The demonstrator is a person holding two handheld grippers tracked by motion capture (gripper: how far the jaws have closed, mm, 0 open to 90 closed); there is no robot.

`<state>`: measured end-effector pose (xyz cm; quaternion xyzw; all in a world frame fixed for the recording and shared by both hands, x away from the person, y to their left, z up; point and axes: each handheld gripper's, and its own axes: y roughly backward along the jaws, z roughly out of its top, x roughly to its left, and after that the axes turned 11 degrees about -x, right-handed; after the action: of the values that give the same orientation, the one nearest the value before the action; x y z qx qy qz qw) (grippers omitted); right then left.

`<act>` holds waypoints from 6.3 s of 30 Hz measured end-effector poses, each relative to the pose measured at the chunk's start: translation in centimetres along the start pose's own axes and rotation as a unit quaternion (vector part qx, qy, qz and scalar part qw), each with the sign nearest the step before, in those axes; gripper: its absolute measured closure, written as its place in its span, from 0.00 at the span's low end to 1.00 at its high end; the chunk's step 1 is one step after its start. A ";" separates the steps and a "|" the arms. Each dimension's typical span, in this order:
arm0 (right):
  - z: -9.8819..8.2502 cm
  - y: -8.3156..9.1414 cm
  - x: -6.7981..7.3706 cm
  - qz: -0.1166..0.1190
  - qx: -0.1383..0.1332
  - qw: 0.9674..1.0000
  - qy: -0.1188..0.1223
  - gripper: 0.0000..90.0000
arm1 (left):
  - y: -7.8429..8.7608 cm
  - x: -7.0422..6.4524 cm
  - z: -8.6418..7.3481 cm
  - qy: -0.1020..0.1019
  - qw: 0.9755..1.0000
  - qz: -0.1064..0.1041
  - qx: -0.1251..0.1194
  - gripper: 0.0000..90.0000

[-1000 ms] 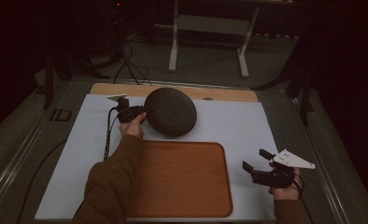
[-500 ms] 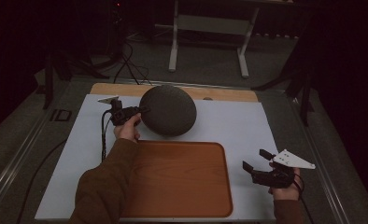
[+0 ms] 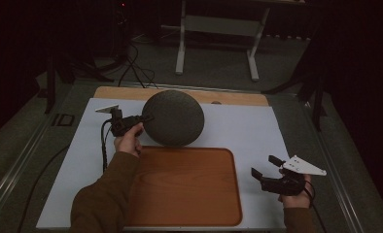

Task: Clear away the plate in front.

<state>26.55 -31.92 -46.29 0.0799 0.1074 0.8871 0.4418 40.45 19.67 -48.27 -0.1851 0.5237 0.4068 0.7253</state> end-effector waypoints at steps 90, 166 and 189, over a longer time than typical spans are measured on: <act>0.1 0.4 0.1 -0.005 0.000 1.000 0.009 0.16 | 8.9 2.0 -12.1 -0.019 0.992 0.036 0.120 0.95; 0.1 0.5 0.5 -0.003 0.006 1.000 0.016 0.15 | 14.2 -5.3 -4.5 -0.553 0.826 0.108 0.012 0.39; 0.2 0.8 0.5 -0.006 0.001 1.000 0.017 0.15 | 19.7 -1.7 -1.3 -0.543 0.813 0.178 -0.107 0.33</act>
<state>25.70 -31.95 -45.91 0.0647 0.1165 0.8853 0.4455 23.99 29.90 -44.15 0.0861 0.0212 0.6167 0.7822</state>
